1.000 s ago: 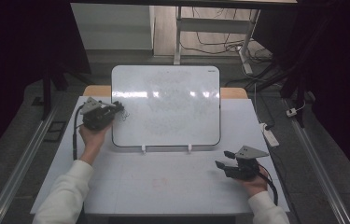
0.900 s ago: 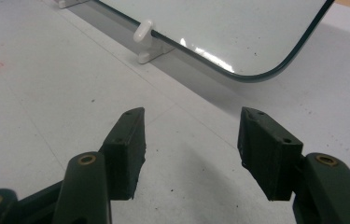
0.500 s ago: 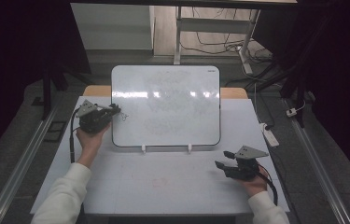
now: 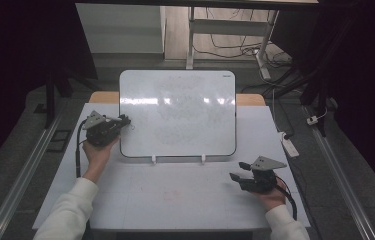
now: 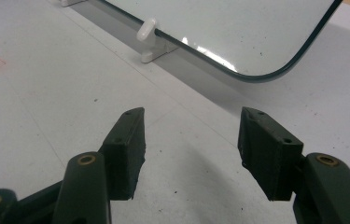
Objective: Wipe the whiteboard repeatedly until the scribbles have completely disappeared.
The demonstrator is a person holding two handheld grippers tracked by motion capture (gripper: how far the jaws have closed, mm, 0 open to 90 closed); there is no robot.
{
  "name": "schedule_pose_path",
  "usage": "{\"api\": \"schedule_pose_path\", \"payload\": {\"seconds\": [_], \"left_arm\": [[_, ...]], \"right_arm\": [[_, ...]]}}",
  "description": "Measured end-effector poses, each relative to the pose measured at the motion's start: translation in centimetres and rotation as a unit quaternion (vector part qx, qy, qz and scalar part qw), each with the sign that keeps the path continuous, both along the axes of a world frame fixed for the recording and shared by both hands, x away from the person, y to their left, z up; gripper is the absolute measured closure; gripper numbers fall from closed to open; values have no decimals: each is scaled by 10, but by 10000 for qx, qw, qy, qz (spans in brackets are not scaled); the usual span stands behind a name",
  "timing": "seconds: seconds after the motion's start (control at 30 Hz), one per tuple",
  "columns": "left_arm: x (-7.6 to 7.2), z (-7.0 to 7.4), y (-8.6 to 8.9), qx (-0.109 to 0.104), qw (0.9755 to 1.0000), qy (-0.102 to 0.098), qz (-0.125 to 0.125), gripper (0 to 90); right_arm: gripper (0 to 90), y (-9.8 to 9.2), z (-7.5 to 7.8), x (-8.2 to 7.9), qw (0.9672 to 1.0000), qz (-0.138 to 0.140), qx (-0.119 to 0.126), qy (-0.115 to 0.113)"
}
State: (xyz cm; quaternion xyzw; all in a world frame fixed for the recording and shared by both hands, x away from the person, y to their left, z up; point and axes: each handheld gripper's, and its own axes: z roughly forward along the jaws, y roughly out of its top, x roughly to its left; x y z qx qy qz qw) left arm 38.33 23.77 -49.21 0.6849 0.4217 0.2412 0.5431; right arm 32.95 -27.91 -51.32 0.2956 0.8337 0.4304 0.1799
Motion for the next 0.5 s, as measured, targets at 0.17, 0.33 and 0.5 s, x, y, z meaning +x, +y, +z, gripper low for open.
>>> {"api": "schedule_pose_path", "payload": {"seconds": [0.17, 0.33, 0.5], "left_arm": [[-8, -6, -11, 257, 9994, 17, -213, 784], [-5, -2, 6, 71, 10000, 0, 33, 784], [-4, -2, 0, 101, 9999, 16, 0, 784]], "right_arm": [[411, 1, 0, 0, 10000, 43, -23, -4], [411, 1, 0, -1, 10000, 34, -17, -12], [411, 1, 0, 0, 10000, 49, -20, 7]]}}
